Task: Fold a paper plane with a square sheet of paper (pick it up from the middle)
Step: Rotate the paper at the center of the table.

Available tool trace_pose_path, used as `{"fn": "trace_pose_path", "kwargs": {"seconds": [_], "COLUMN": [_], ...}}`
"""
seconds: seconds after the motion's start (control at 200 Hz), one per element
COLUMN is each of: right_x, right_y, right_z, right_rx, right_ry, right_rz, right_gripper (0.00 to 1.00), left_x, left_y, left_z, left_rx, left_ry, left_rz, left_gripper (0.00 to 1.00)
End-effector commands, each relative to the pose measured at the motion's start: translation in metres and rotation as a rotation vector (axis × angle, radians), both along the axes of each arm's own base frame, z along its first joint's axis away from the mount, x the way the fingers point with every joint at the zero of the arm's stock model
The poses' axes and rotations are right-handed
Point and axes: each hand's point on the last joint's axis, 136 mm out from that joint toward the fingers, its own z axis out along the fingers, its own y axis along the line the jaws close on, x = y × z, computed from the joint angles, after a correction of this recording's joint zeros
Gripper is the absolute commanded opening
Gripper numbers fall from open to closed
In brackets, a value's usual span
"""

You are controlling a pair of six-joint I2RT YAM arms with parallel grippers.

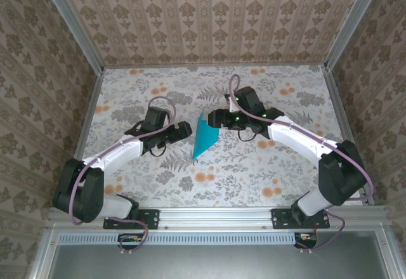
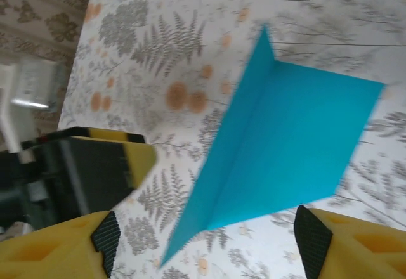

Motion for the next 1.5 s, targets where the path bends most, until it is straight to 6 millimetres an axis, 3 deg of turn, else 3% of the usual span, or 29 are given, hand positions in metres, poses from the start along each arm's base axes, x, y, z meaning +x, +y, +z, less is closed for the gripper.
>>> {"fn": "trace_pose_path", "kwargs": {"seconds": [0.0,0.235,0.435,0.74,1.18,1.335,1.495], "right_x": [-0.008,-0.013,-0.019,-0.024,-0.042,-0.051,-0.065], "right_y": [0.026,0.069,0.080,0.064,0.092,0.087,0.067], "right_z": [-0.010,-0.036,-0.066,-0.115,-0.139,-0.146,-0.154], "right_rx": [-0.067,-0.270,-0.414,-0.566,-0.464,-0.460,-0.470], "right_ry": [0.045,0.083,0.137,0.221,0.270,0.269,0.270], "right_rz": [0.021,0.052,0.083,0.128,0.298,0.374,0.461], "right_gripper": [0.72,0.62,0.60,0.59,0.59,0.58,0.59], "left_x": [0.006,-0.007,-0.015,-0.017,-0.016,-0.015,-0.014], "left_y": [0.017,0.064,0.081,0.079,0.070,0.065,0.060], "left_z": [0.000,-0.021,-0.026,-0.025,-0.025,-0.024,-0.022], "left_rx": [-0.029,0.059,0.074,0.079,0.052,0.044,0.038], "left_ry": [0.015,0.104,0.124,0.120,0.121,0.118,0.110], "left_rz": [0.097,0.232,0.276,0.237,0.202,0.185,0.164], "left_gripper": [1.00,1.00,1.00,1.00,1.00,1.00,1.00]}}
